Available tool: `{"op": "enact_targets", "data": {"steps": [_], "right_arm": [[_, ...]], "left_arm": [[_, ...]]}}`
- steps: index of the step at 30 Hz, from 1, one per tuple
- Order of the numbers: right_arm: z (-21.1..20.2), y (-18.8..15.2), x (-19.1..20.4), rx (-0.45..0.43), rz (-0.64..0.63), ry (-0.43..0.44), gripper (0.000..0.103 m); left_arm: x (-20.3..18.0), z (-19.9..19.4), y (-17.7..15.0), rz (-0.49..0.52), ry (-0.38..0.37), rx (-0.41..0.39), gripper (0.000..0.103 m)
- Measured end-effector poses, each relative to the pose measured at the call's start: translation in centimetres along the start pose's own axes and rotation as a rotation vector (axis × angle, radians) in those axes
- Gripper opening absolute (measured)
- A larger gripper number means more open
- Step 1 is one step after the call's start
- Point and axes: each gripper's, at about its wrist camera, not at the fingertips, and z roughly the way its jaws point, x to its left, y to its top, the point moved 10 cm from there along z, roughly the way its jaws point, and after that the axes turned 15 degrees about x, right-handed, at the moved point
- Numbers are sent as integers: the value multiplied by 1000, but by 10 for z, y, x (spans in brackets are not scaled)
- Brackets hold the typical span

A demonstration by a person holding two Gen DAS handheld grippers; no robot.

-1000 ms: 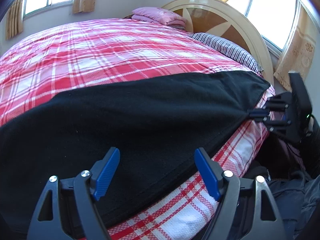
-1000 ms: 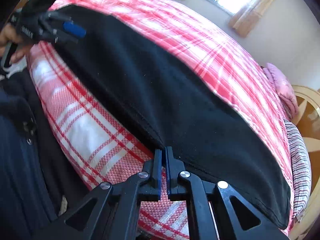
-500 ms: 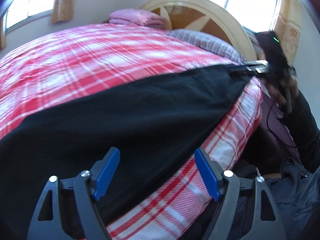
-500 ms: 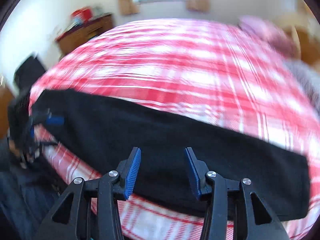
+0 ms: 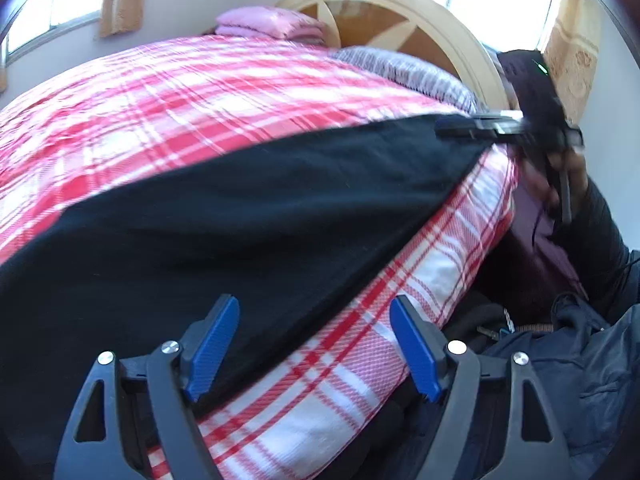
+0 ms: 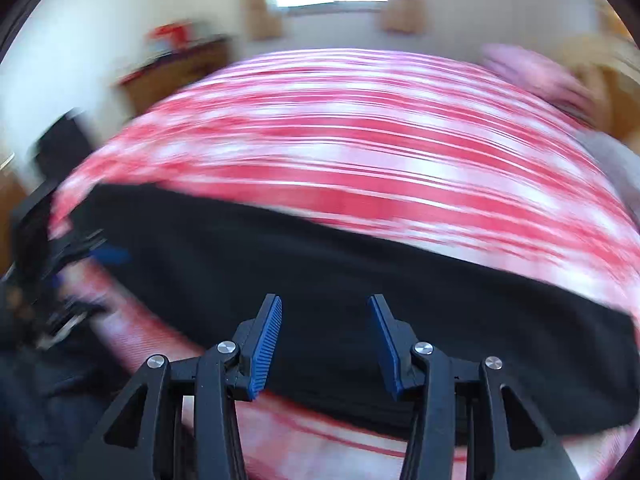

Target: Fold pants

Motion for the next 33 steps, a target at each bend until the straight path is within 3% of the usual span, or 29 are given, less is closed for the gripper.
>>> {"op": "enact_targets", "data": {"steps": [3, 5, 8, 10, 12, 14, 18, 21, 25, 28, 31, 33], "right_arm": [[21, 6, 63, 14, -166, 49, 47], [50, 5, 93, 82, -225, 74, 47], [90, -4, 112, 186, -265, 40, 47], [91, -3, 116, 173, -305, 7, 48], [81, 4, 116, 189, -293, 50, 48], [58, 21, 119, 150, -268, 115, 48], [25, 66, 126, 64, -274, 104, 48], [13, 105, 128, 19, -241, 123, 48], [24, 143, 138, 6, -219, 143, 48], [44, 156, 156, 38, -223, 179, 48], [75, 167, 173, 76, -218, 201, 48], [97, 173, 180, 107, -198, 217, 48]], "left_arm": [[13, -11, -2, -18, 44, -22, 80], [21, -16, -4, -32, 65, -37, 80], [43, -25, -9, -67, 123, -56, 80], [59, -30, -14, -99, 165, -64, 80], [78, -38, -19, -138, 201, -76, 80], [96, -44, -23, -176, 231, -93, 80], [113, -40, -30, -245, 187, -94, 80], [110, -25, -39, -240, 179, -38, 80], [105, -22, -40, -195, 224, -29, 81], [112, -37, -37, -228, 202, -87, 81], [122, -52, -32, -245, 232, -145, 81], [129, -52, -32, -260, 228, -140, 81]]}}
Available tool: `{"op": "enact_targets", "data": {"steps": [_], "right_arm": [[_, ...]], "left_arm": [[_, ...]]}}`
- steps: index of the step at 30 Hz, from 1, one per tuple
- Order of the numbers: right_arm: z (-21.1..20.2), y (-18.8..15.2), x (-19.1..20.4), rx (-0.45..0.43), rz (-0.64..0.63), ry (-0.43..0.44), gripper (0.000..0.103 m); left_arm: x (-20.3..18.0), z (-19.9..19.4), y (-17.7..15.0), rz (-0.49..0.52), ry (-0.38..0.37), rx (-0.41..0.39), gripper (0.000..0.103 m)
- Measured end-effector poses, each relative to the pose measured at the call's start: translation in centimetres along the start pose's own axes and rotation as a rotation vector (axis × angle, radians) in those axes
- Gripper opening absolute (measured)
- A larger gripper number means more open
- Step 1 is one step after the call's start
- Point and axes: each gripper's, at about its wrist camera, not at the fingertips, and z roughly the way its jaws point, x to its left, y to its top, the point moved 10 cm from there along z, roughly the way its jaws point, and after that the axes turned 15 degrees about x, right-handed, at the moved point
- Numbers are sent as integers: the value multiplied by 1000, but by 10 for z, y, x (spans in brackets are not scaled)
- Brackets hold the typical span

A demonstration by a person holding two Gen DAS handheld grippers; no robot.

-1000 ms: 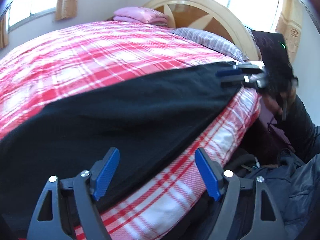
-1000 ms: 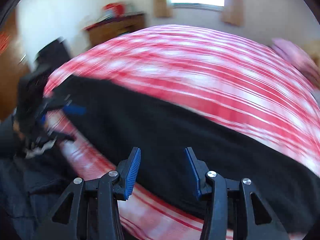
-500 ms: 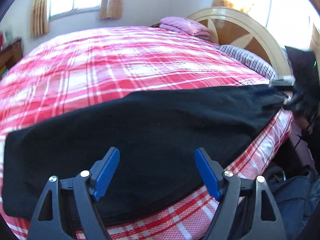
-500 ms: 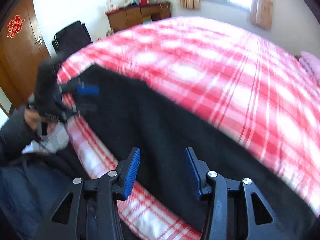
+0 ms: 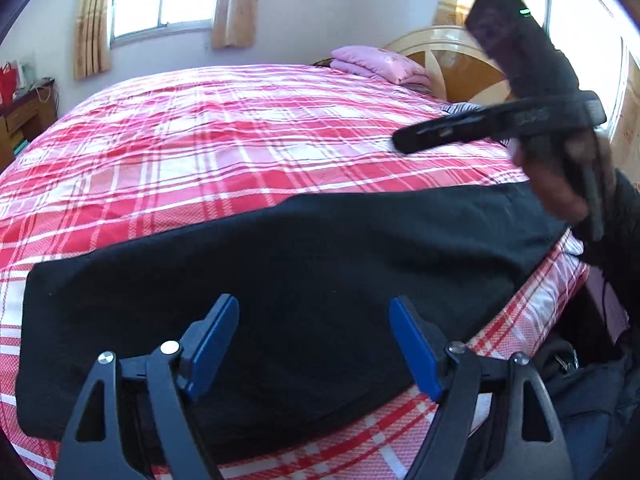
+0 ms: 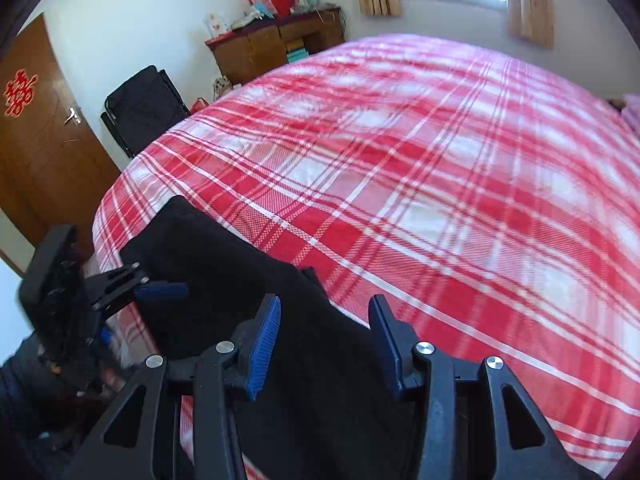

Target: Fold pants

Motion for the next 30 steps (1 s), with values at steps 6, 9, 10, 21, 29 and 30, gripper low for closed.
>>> {"op": "enact_targets", "data": {"steps": [6, 9, 10, 21, 29, 30], "right_arm": [[46, 8, -13, 86, 133, 121, 46], [51, -7, 5, 126, 56, 137, 46], [52, -13, 12, 137, 9, 116, 46], [46, 2, 7, 133, 90, 256, 46], [64, 24, -26, 153, 288, 318, 37], [66, 22, -23, 162, 280, 318, 36]], "left_arm": [[5, 17, -14, -5, -3, 63, 81], [7, 16, -16, -2, -31, 77, 81], [7, 15, -17, -1, -39, 77, 81], [5, 18, -19, 9, -39, 81, 82], [4, 18, -19, 22, -36, 76, 84], [4, 18, -20, 22, -36, 76, 84]]}}
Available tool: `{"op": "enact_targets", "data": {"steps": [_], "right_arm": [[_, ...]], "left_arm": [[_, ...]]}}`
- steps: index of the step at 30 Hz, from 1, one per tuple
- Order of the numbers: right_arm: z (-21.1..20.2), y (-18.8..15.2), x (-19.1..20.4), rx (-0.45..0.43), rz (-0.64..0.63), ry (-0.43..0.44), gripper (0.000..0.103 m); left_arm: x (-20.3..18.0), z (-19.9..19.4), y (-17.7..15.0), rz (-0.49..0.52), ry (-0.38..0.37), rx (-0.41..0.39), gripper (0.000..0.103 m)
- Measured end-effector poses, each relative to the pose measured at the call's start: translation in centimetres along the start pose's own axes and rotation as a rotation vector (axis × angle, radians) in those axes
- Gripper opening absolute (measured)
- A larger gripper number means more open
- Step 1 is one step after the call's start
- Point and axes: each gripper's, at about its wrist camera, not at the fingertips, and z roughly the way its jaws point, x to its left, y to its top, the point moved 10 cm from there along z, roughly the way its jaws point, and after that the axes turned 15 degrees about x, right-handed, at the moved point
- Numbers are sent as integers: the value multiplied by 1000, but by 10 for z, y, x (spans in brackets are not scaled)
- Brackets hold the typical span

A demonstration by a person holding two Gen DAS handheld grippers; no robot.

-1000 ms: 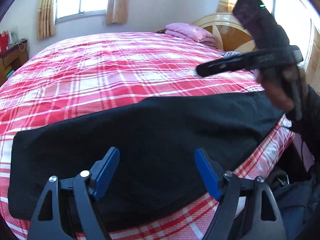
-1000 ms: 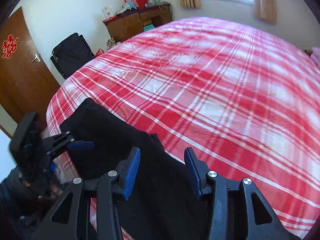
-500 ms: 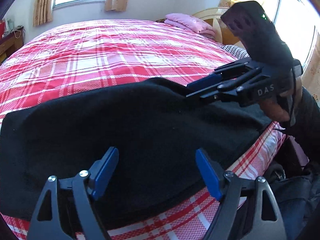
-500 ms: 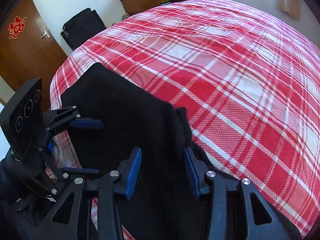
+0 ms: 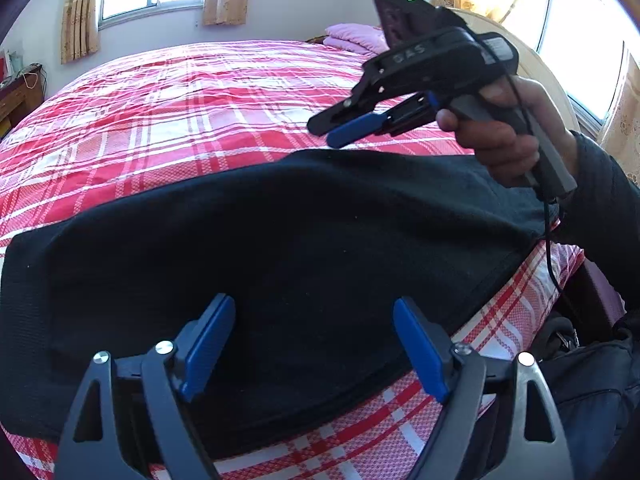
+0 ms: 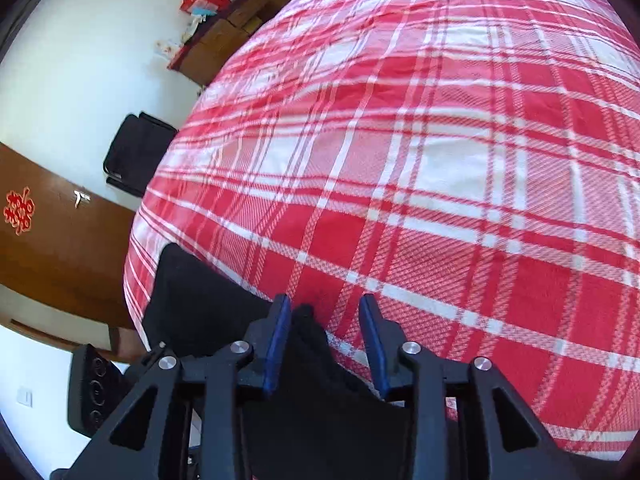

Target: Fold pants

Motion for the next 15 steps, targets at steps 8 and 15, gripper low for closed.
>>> {"op": "enact_targets", "data": {"steps": [8, 15], "right_arm": [[16, -9, 14, 5, -57, -53, 5], [-16, 5, 21, -123, -54, -67, 3]], "left_arm": [[-1, -1, 0, 1, 2, 0, 84], [-4, 1, -3, 49, 8, 12, 87]]}}
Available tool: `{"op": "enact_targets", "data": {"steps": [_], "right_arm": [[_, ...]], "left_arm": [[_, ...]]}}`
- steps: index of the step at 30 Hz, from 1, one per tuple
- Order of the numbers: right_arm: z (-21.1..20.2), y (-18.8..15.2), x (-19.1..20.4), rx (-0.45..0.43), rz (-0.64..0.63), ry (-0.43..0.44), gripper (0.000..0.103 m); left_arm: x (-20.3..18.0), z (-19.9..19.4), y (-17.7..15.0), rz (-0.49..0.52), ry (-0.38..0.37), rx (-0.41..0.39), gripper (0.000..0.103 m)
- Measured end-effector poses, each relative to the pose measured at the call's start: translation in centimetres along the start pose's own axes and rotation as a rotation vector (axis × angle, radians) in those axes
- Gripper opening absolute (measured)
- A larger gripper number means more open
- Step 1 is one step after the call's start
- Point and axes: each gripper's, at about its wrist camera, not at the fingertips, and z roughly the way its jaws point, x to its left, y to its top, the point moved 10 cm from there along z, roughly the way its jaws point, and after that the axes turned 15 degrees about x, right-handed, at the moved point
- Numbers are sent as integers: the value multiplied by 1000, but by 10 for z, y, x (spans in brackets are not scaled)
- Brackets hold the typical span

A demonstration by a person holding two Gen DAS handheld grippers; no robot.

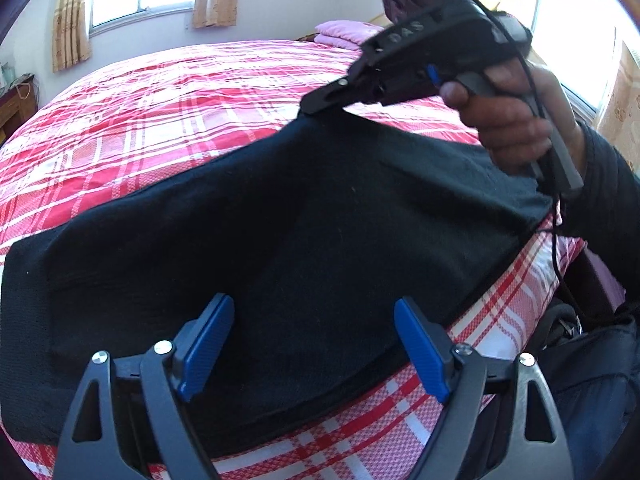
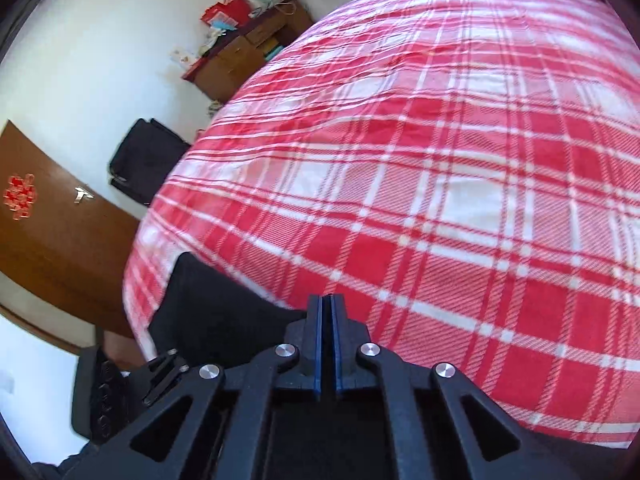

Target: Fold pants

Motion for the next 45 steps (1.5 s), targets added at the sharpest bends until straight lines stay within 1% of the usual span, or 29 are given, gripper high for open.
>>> {"op": "enact_targets", "data": {"steps": [1, 4, 6, 8, 9, 10, 12, 13, 15, 17, 19, 21, 23, 26, 28, 30, 31, 33, 34, 35, 36, 37, 38, 40, 42, 43, 44, 45], "right_arm": [[7, 1, -6, 11, 18, -35, 3], [23, 3, -20, 37, 38, -83, 3], [36, 2, -26, 62, 54, -82, 3], [34, 0, -21, 64, 22, -82, 5], [30, -2, -19, 70, 17, -68, 6], [24, -4, -17, 67, 11, -65, 12], [4, -10, -15, 25, -20, -121, 41], [-10, -16, -13, 0, -50, -141, 43], [-26, -27, -6, -16, -101, -130, 43], [-43, -45, 3, -33, -161, -125, 44], [-48, -68, 13, -14, -201, -92, 44], [-41, -88, 24, 18, -226, -59, 44], [-31, -113, 29, 68, -252, -45, 44], [-1, -149, 34, 179, -246, 35, 45], [17, -165, 28, 222, -244, 5, 45], [17, -169, 30, 170, -264, -2, 47], [14, -169, 30, 171, -255, 4, 47], [7, -168, 30, 166, -226, 19, 47], [0, -168, 29, 141, -219, 20, 47], [-10, -167, 26, 104, -213, 11, 48], [-18, -167, 22, 81, -203, 4, 49], [-24, -168, 13, 62, -175, -7, 53], [-27, -170, 2, 59, -138, -18, 57], [-22, -177, -22, 88, -65, -57, 58], [-27, -180, -28, 40, -65, -7, 58], [-32, -181, -28, 34, -64, -8, 58], [-38, -183, -27, 30, -62, -19, 59], [-45, -185, -27, 15, -69, -25, 60]], "left_arm": [[-1, 0, -1, 9, 3, 4, 89], [-6, 2, -4, 47, 27, 17, 92], [-8, 3, -5, 64, 43, 20, 93], [-8, 1, -5, 63, 44, 15, 93], [-7, -1, -5, 54, 33, 14, 93], [-5, -4, -5, 44, 27, 14, 93], [0, -13, -7, 29, 32, -1, 93], [3, -18, -8, 21, 41, -9, 93], [18, -25, -9, -7, 60, -18, 93], [36, -27, -14, -55, 77, -11, 93], [49, -28, -19, -98, 77, -7, 93], [60, -29, -21, -123, 66, -10, 93], [61, -30, -22, -118, 78, -1, 93], [61, -29, -24, -102, 100, 10, 93], [59, -29, -24, -100, 104, 15, 93], [63, -27, -20, -102, 104, 16, 93], [64, -30, -20, -103, 111, 11, 93], [69, -39, -19, -104, 151, -10, 93], [75, -45, -17, -111, 176, -27, 93], [81, -48, -17, -125, 184, -39, 93], [87, -50, -17, -147, 180, -46, 93], [94, -48, -19, -174, 166, -41, 93], [99, -45, -23, -191, 155, -30, 93], [100, -42, -25, -175, 164, -40, 95], [95, -40, -25, -139, 202, -33, 97], [92, -40, -24, -127, 223, -32, 97], [89, -42, -22, -121, 223, -35, 97], [85, -43, -20, -120, 206, -39, 97]]}}
